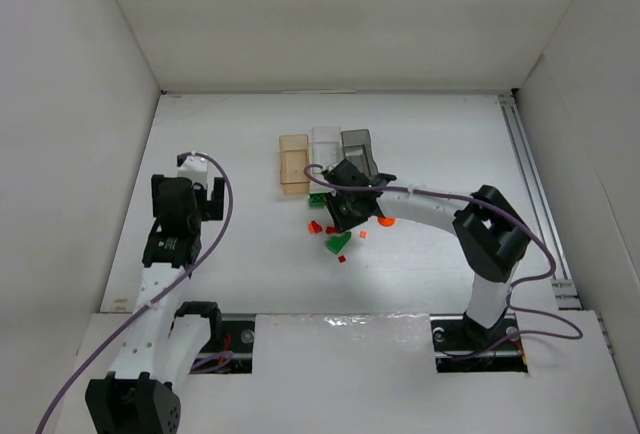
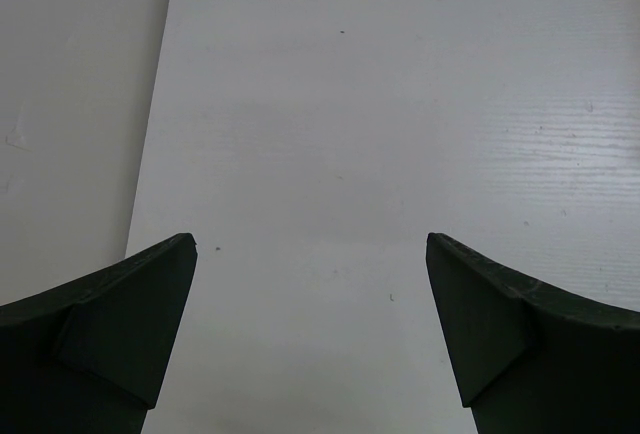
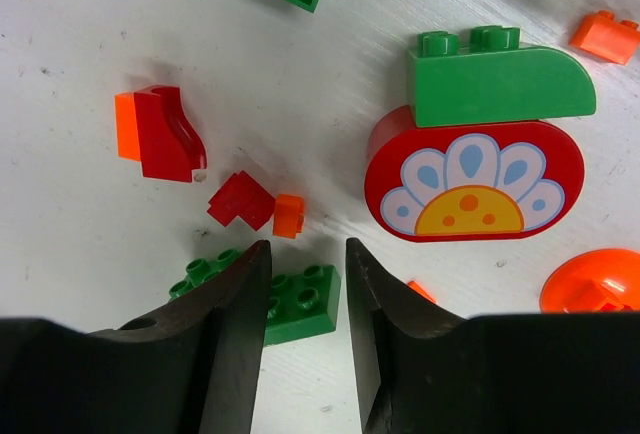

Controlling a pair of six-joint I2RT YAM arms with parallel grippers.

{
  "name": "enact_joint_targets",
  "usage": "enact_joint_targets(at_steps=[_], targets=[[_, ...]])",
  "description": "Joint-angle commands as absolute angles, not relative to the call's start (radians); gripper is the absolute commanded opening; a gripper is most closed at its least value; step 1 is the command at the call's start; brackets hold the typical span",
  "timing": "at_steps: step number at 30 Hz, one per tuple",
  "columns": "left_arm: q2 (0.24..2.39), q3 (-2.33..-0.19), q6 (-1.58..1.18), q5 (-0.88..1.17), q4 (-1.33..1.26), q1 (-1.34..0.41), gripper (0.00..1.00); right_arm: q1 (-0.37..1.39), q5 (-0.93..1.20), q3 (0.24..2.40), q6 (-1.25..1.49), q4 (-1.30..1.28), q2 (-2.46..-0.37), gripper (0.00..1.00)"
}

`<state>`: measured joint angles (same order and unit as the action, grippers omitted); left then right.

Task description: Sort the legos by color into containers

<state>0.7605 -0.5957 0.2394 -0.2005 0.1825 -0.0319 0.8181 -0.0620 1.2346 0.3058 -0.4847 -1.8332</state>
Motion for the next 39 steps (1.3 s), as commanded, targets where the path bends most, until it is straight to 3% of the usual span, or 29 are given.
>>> enact_joint_targets(at_steps=[1,9,15,20,22,24,25,27,28,29,30,31,34,39], targets=[[0.738,-0.584,0.258,-0.218,0.150,-0.034,1.00,0.821,-0.051,1.252,0.308,-0.449,-1.836,0.42],[0.767,-0.594,0.258,-0.218,0.130,-0.034,1.00,0.821,-0.051,1.230,0.308,-0.459,-1.809,0.43],[0.767,-0.594,0.268,-0.200,0.120,-0.034,1.00,0.811,-0.092,1.210,0.184,-0.387,-1.704,0.38],[0.758,-0.574,0.281,-0.189,0.129,-0.034,1.00,0.675,0.073,1.210,-0.041,-0.171,-1.596,0.41],[0.749,-0.574,0.290,-0.189,0.138,-0.034,1.00,0.586,0.329,1.224,-0.183,-0.118,-1.566,0.41],[0.749,-0.574,0.302,-0.179,0.138,-0.034,1.00,0.519,0.543,1.224,-0.404,-0.101,-1.555,0.50],[0.749,-0.574,0.302,-0.179,0.138,-0.034,1.00,0.455,0.784,1.242,-0.461,-0.101,-1.555,0.50],[0.749,-0.574,0.302,-0.179,0.138,-0.034,1.00,0.404,0.912,1.294,-0.767,-0.326,-1.607,0.48],[0.759,-0.574,0.302,-0.179,0.138,-0.034,1.00,0.388,0.980,1.378,-1.083,-0.453,-1.649,0.47],[0.759,-0.574,0.302,-0.179,0.138,-0.034,1.00,0.388,0.980,1.422,-1.086,-0.576,-1.649,0.47],[0.759,-0.574,0.302,-0.179,0.129,-0.034,1.00,0.379,0.980,1.457,-1.361,-0.688,-1.690,0.44],[0.759,-0.574,0.302,-0.179,0.129,-0.034,1.00,0.379,0.997,1.483,-1.487,-0.860,-1.707,0.43],[0.769,-0.574,0.302,-0.179,0.107,-0.034,1.00,0.403,0.959,1.528,-1.819,-1.053,-1.750,0.40],[0.787,-0.574,0.282,-0.170,0.098,-0.034,1.00,0.532,0.859,1.450,-2.072,-1.069,-1.741,0.36]])
